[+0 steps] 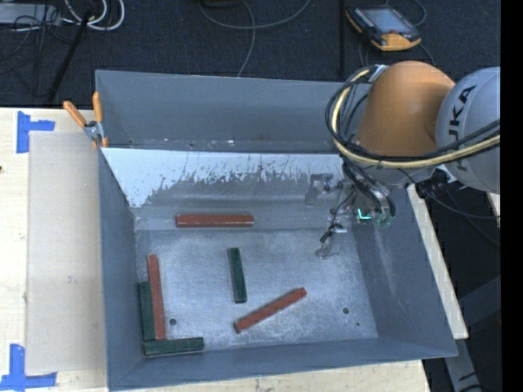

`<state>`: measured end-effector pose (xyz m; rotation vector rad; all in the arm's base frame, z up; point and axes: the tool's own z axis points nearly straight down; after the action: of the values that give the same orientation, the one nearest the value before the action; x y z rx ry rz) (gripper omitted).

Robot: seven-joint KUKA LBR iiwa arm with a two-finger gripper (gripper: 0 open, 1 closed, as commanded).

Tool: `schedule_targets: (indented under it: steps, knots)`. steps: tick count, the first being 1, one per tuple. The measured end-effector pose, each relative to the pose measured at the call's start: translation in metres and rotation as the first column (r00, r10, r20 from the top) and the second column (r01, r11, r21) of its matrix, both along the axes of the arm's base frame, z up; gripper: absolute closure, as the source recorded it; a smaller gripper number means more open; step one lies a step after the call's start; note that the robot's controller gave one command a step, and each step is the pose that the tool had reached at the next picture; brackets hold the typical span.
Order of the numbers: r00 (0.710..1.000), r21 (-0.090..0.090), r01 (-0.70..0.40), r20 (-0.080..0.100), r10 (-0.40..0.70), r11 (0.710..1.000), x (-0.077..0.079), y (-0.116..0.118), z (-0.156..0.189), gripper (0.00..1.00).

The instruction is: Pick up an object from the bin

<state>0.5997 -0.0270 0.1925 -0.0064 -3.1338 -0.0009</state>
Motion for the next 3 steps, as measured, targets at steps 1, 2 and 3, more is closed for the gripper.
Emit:
schedule_targets:
  steps: [1,2,3]
  knots:
    - [1.0,0.001,0.002,-0.003,-0.002,1.0,-0.06,0.032,-0.114,0.0]
    - [1.0,-0.002,0.015,0.001,-0.015,1.0,-0.091,0.0,-0.124,0.0]
    - [1.0,0.0,0.011,0.005,-0.011,1.0,-0.09,0.001,-0.123,1.0]
